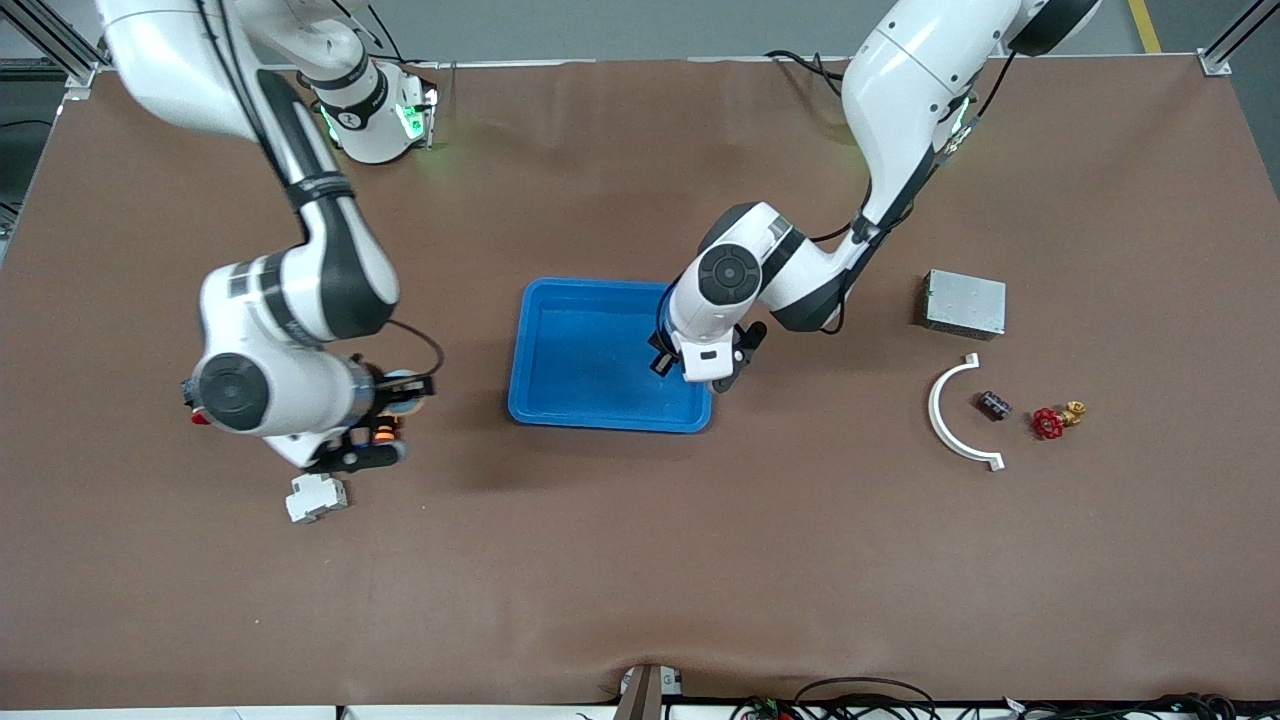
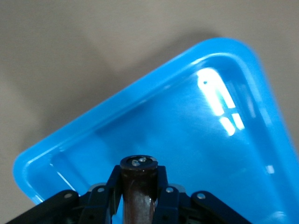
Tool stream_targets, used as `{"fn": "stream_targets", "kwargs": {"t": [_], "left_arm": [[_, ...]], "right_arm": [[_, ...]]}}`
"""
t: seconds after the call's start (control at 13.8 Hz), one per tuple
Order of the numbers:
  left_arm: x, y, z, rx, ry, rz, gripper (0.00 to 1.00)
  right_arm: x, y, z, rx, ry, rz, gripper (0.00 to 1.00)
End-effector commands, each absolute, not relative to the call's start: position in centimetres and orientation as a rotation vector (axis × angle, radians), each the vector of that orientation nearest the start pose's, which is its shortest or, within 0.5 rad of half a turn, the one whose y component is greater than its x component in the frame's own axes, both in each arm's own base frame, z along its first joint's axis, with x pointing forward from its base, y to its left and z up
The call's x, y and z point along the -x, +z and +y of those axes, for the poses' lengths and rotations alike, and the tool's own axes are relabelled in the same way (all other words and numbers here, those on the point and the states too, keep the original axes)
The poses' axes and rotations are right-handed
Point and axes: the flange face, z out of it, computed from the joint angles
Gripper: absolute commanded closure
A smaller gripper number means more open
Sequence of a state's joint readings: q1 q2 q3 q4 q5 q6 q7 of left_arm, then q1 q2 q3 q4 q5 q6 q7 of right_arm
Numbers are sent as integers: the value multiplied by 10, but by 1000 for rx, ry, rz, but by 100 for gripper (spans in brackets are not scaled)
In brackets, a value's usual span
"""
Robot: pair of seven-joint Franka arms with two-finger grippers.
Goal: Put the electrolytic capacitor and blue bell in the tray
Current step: 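Carry the capacitor and bell over the blue tray with both grippers, then release the capacitor and bell into the tray with both grippers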
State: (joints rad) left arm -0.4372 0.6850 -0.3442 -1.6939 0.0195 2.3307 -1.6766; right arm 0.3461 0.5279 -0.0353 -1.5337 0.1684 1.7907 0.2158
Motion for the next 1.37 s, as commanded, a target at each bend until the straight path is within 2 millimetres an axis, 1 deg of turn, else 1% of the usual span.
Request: {"fn": "stream_targets", "kwargs": {"t": [0.0,0.07,0.14,0.22,0.29,0.36,0.43,0.51,0.58,0.65,0.72,0.79,0.87,1.01,1.08,1.16,1.3], "left_arm": [[-491,207,-453,2758,270,-1394,80],[-490,205,-451,2741,263,-1378,71],[-488,203,-450,2721,267,-1389,58],[-489,205,-450,2717,265,-1401,31],[-490,207,-451,2721,260,-1402,0],[-494,215,-450,2729,250,-1414,0],[-500,228,-446,2731,233,-1430,0],[-509,249,-436,2730,212,-1448,0],[-524,269,-418,2721,182,-1477,0],[-539,289,-398,2715,130,-1496,0],[-550,303,-378,2705,93,-1489,0],[-561,316,-357,2706,80,-1470,0],[-572,326,-332,2706,85,-1440,0],[-591,339,-279,2727,107,-1342,0],[-600,342,-254,2737,119,-1304,0],[-607,344,-230,2745,133,-1274,0],[-620,339,-182,2759,168,-1202,0]], "right_arm": [[-594,316,296,3071,393,135,91],[-579,302,318,3078,356,149,91],[-566,285,331,3081,326,167,91],[-551,270,345,3084,292,179,91],[-536,254,356,3088,268,166,91],[-521,238,364,3092,247,149,91],[-510,228,368,3098,244,133,91],[-505,223,369,3103,251,128,91],[-499,219,372,3109,266,117,91],[-487,213,378,3118,287,93,91],[-481,209,380,3124,298,79,91],[-475,205,380,3132,314,95,91],[-468,203,386,3138,320,101,91],[-463,199,387,3144,331,103,91],[-462,199,388,3145,333,100,91],[-459,199,390,3149,342,97,91],[-447,196,399,3158,351,101,91]]}}
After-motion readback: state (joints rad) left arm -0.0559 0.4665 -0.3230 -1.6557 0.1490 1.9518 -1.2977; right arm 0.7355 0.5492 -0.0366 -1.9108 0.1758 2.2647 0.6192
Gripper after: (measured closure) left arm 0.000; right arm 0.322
